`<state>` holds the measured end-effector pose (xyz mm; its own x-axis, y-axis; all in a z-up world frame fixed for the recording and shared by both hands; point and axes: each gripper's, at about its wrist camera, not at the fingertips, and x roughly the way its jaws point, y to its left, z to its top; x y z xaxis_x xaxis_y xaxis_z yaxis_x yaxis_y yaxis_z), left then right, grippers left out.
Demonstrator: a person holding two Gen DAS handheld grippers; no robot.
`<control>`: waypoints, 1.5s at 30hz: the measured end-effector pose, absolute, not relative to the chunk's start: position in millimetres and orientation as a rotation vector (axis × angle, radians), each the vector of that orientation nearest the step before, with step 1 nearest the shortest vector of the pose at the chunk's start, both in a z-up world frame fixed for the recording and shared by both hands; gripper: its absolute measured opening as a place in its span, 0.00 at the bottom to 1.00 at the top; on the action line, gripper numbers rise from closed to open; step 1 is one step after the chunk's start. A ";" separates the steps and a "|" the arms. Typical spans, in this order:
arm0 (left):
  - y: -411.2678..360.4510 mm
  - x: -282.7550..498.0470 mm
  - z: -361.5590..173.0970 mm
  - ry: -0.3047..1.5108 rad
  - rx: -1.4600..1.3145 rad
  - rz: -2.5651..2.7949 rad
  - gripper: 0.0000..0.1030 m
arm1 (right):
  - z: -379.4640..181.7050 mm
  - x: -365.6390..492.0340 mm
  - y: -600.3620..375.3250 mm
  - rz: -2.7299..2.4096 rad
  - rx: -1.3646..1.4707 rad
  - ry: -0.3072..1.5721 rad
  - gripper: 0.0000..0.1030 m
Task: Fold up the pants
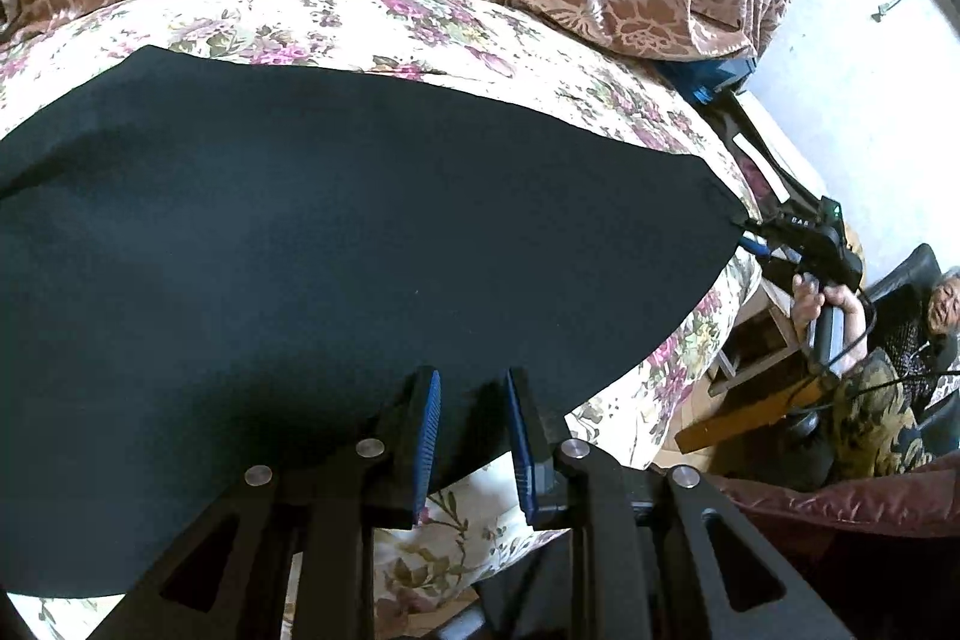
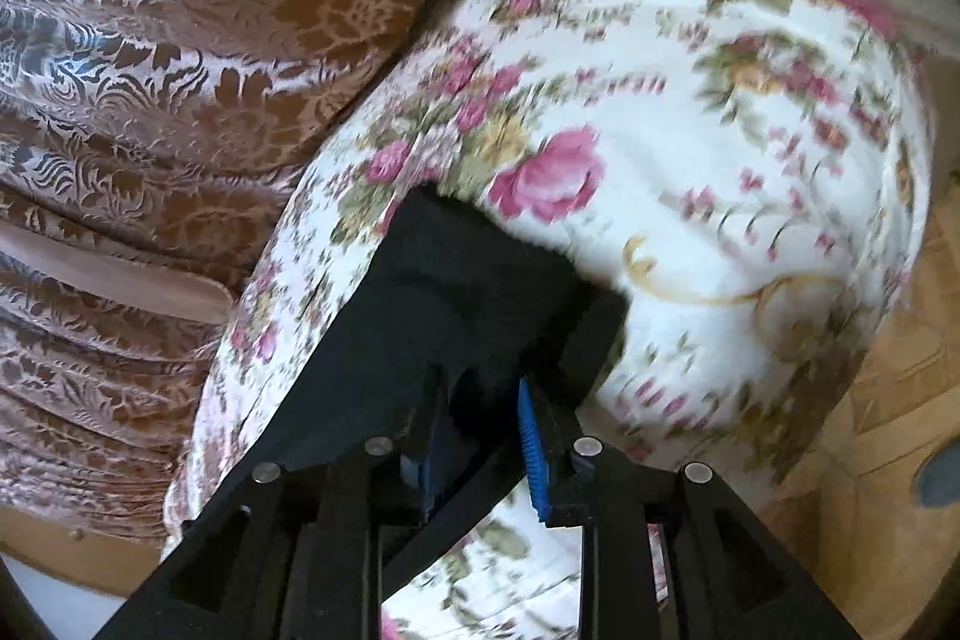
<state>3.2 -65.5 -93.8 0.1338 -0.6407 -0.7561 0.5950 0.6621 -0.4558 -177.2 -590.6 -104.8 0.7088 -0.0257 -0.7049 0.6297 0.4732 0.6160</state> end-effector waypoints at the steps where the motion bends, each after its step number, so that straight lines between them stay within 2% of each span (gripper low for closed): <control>1: -65.2 3.3 -94.0 1.124 -0.053 -0.894 0.21 | -106.8 -175.8 -586.1 -0.425 1.021 0.693 0.24; 6: -63.3 2.8 -94.8 1.125 -0.056 -0.895 0.21 | -115.5 -167.5 -559.9 -0.357 1.040 0.707 0.23; 7: -63.4 2.3 -94.2 1.123 -0.055 -0.897 0.21 | -115.7 -166.6 -555.4 -0.359 1.030 0.712 0.18; 8: -63.3 1.5 -93.1 1.119 -0.052 -0.898 0.21 | -114.3 -165.8 -551.3 -0.366 1.009 0.717 0.07; 15: -54.4 -0.2 -92.1 1.116 -0.099 -0.906 0.21 | -86.2 -174.2 -545.4 -0.377 0.923 0.691 0.06; 20: -48.4 -1.9 -95.5 1.126 -0.106 -0.897 0.21 | -115.6 -169.5 -550.4 -0.395 0.977 0.744 0.08; 23: -43.9 -3.0 -95.3 1.122 -0.125 -0.896 0.21 | -107.3 -178.8 -544.2 -0.354 1.000 0.693 0.23; 24: -42.3 -3.6 -95.9 1.121 -0.134 -0.893 0.21 | -102.7 -181.0 -538.4 -0.339 0.994 0.690 0.23; 30: -32.5 -7.9 -98.6 1.116 -0.175 -0.885 0.21 | -88.8 -176.0 -472.7 0.009 1.036 0.715 0.23; 34: -24.3 -8.0 -96.2 1.100 -0.195 -0.867 0.21 | -104.7 -155.3 -424.2 0.185 1.099 0.782 0.23; 38: -16.6 -9.1 -94.7 1.086 -0.217 -0.851 0.23 | -127.0 -142.1 -402.8 0.214 1.148 0.849 0.23; 45: -14.5 -10.5 -95.2 1.082 -0.229 -0.842 0.23 | -138.6 -130.9 -395.9 0.205 1.184 0.843 0.24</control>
<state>-10.5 -14.5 -95.2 0.2021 -0.7014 -0.6835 0.4909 0.6764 -0.5490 -130.9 -395.9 -138.6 0.6869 0.5542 -0.4701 0.2767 0.3987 0.8743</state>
